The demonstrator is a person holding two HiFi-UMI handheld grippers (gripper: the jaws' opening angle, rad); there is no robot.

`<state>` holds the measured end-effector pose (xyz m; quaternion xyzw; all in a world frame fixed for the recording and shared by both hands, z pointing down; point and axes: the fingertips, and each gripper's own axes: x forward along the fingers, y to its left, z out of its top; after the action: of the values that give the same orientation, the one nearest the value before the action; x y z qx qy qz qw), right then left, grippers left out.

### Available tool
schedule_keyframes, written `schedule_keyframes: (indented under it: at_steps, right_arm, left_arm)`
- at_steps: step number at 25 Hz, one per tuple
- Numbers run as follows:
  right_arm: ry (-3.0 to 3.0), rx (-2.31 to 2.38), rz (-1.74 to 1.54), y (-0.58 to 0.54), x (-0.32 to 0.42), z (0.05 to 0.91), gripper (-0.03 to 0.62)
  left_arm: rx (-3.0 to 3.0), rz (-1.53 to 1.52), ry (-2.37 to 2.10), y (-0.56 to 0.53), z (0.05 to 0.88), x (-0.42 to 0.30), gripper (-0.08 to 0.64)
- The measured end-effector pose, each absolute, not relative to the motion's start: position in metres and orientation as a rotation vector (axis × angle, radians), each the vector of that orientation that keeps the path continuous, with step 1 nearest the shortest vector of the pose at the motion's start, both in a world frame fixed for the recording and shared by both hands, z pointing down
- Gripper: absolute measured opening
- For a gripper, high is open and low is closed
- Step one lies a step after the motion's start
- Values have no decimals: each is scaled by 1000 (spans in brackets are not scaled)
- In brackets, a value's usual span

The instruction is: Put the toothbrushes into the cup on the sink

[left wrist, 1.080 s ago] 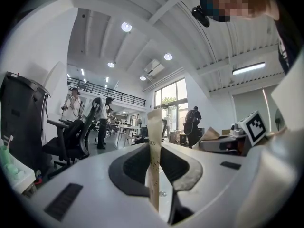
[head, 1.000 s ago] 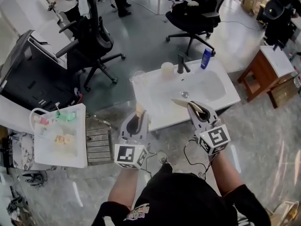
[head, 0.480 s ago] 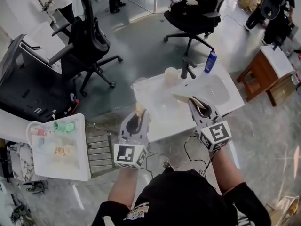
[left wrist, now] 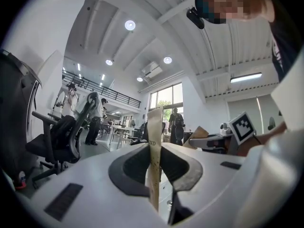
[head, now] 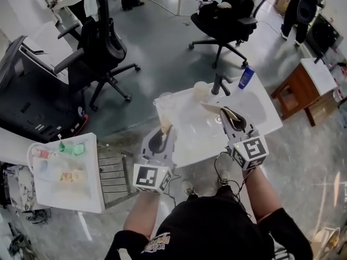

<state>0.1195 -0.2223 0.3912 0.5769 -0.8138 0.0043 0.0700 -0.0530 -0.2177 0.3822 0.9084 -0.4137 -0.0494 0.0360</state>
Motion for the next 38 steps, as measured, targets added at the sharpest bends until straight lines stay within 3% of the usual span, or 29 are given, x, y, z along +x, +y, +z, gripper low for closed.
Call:
schedule_keyframes:
  at_steps: [23, 38]
  right_arm:
    - [-2559, 1563, 5, -319, 174, 404, 43]
    - [-2535, 1415, 40, -376, 168, 452, 43]
  left_arm:
    - [2684, -75, -1512, -246, 377, -2, 54]
    - [2669, -51, -1613, -238, 368, 19, 54]
